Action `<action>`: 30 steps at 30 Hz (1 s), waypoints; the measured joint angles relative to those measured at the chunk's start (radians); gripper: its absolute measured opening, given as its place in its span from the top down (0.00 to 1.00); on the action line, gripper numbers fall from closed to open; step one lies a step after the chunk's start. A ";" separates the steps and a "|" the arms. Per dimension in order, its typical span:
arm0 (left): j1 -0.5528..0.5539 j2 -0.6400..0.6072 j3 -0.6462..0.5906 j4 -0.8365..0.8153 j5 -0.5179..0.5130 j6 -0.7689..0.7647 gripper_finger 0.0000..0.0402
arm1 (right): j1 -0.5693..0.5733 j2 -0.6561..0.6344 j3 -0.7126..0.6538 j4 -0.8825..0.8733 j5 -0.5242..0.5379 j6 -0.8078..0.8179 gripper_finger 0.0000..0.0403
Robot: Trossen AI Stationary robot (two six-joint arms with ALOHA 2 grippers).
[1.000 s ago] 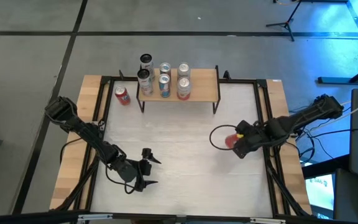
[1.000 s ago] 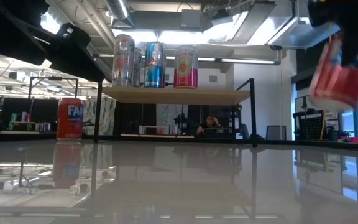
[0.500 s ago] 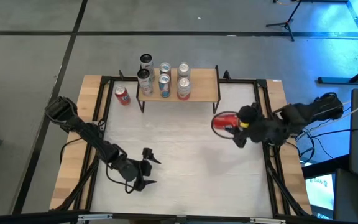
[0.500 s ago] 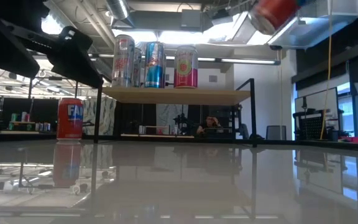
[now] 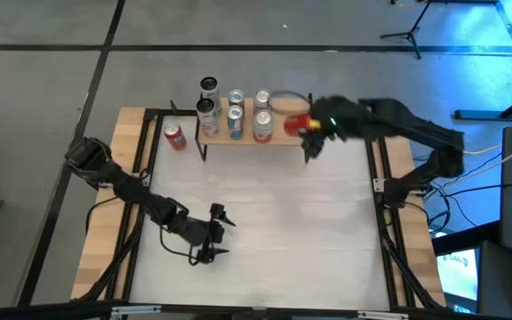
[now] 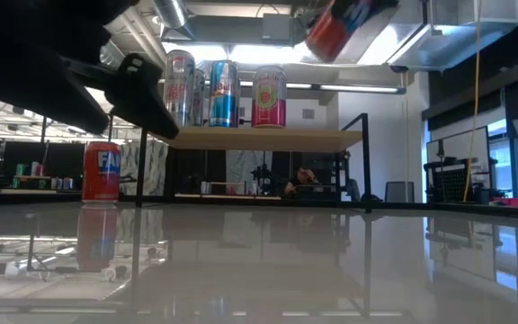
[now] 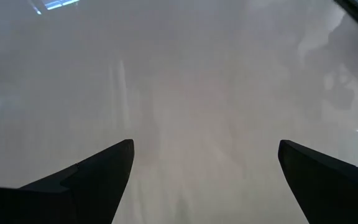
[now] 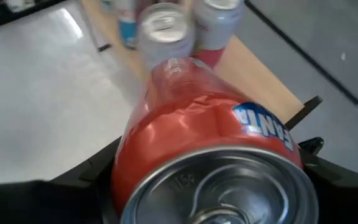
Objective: Place canned beverage on shelf
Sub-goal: Put the right red soda can on the shelf
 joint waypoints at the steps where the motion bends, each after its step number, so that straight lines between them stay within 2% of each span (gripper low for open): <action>1: 0.008 0.000 0.000 -0.001 0.000 0.014 0.03 | -0.037 0.024 0.019 -0.001 -0.026 -0.024 0.28; 9: 0.101 0.000 -0.001 -0.004 -0.001 0.114 0.03 | -0.305 0.186 0.154 -0.068 -0.160 -0.194 0.28; 15: 0.179 0.000 -0.001 -0.004 0.016 0.124 0.03 | -0.446 0.249 0.204 -0.116 -0.262 -0.294 0.28; 22: 0.181 0.000 -0.001 -0.040 0.070 0.116 0.03 | -0.478 0.271 0.205 -0.183 -0.271 -0.271 0.28; 26: 0.162 0.000 -0.002 -0.032 0.074 0.086 0.03 | -0.477 0.270 0.206 -0.171 -0.326 -0.270 0.28; 30: 0.157 0.000 -0.002 -0.010 0.073 0.061 0.03 | -0.491 0.270 0.206 -0.164 -0.324 -0.305 0.28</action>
